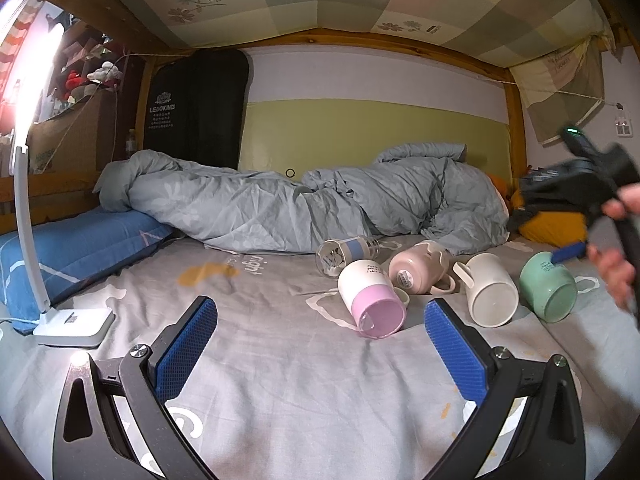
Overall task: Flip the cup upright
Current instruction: 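Reach the right tool to the white mug lying on its side and grasp it, then lift the white mug with the right tool and carry it toward the left tool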
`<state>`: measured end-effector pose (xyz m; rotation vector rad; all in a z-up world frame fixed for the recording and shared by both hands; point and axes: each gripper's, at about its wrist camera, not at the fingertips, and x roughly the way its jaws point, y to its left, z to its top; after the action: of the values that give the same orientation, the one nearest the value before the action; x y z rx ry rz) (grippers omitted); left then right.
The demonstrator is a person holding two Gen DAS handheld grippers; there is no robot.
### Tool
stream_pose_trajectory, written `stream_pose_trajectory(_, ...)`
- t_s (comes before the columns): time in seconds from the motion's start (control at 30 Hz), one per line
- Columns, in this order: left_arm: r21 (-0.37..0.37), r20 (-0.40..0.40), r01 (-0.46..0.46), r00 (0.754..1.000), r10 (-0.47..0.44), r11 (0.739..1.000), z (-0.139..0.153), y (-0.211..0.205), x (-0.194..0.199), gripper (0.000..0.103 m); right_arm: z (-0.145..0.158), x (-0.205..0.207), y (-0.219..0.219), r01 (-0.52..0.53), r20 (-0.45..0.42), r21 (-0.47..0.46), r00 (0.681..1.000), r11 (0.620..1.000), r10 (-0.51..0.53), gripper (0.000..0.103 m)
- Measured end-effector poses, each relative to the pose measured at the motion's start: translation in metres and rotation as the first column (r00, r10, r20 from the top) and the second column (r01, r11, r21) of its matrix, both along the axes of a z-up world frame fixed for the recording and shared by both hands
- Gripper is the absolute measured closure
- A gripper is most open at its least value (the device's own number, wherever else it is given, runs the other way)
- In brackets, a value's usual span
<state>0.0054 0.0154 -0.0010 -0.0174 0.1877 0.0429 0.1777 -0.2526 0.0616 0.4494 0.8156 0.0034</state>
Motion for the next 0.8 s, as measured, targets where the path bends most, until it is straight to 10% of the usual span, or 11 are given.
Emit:
stream_pose_trajectory(0.2, 0.003, -0.008, 0.002, 1.0, -0.002, 1.0, 0.0, -0.001, 0.002, 0.0, -0.011, 0.071, 0.005, 0.036, -0.2, -0.141, 0.978, 0.989, -0.064, 0.033)
stream_pose_trajectory(0.8, 0.008, -0.022, 0.001, 1.0, -0.001, 1.0, 0.001, -0.001, 0.006, 0.0, -0.076, 0.128, 0.001, 0.049, -0.379, -0.066, 0.923, 0.997, -0.071, 0.022)
